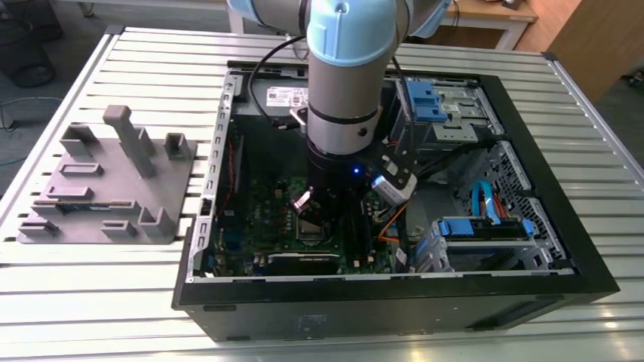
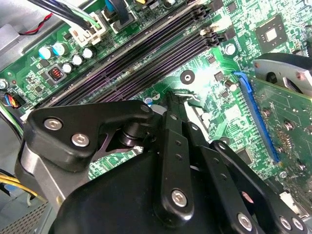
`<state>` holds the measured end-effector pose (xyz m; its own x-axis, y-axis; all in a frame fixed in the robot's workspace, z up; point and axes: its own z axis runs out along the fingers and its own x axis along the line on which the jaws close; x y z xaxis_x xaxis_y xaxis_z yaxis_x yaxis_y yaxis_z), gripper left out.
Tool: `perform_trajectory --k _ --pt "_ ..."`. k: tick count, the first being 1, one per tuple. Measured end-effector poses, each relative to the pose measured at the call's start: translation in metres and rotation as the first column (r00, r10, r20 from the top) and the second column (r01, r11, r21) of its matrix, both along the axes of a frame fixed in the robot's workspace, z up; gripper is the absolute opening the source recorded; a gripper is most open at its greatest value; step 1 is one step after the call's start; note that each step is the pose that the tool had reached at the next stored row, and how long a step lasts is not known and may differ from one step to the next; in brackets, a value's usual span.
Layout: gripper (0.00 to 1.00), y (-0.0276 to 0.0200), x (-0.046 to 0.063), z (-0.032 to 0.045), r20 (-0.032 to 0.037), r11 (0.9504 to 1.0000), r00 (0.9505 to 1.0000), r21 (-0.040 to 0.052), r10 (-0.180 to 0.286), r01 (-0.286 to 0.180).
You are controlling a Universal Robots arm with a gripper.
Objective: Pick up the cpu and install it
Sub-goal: 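Install the first cpu locking lever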
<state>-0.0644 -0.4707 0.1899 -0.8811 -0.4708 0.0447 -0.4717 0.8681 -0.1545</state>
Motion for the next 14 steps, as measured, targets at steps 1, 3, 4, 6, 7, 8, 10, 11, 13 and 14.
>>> perform_trajectory --k 1,3,4,6,7,8,10,11,13,14 --pt "0.11 -0.0006 0.0001 0.0000 0.0001 1.0000 1.0000 0.0004 0.000 0.000" --pt "0.11 -0.0022 0.0000 0.0001 0.0000 1.0000 1.0000 0.0009 0.000 0.000" --pt "0.11 -0.0029 0.0001 0.0001 -0.0001 1.0000 1.0000 0.0012 0.000 0.000" --pt "0.11 -0.0038 0.0001 0.0001 -0.0001 1.0000 1.0000 0.0015 0.000 0.000" --pt "0.11 -0.0041 0.0002 0.0000 -0.0001 1.0000 1.0000 0.0016 0.000 0.000" --pt "0.11 -0.0042 0.0005 -0.0003 -0.0001 1.0000 1.0000 0.0016 0.000 0.000" --pt "0.11 -0.0045 0.0016 -0.0009 -0.0003 1.0000 1.0000 0.0014 -0.001 0.001" --pt "0.11 -0.0046 0.0024 -0.0014 -0.0003 1.0000 1.0000 0.0013 -0.004 0.004" --pt "0.11 -0.0047 0.0034 -0.0022 -0.0001 1.0000 1.0000 0.0014 -0.009 0.009" --pt "0.11 -0.0047 0.0034 -0.0023 0.0000 0.9999 0.9999 0.0013 -0.011 0.011"
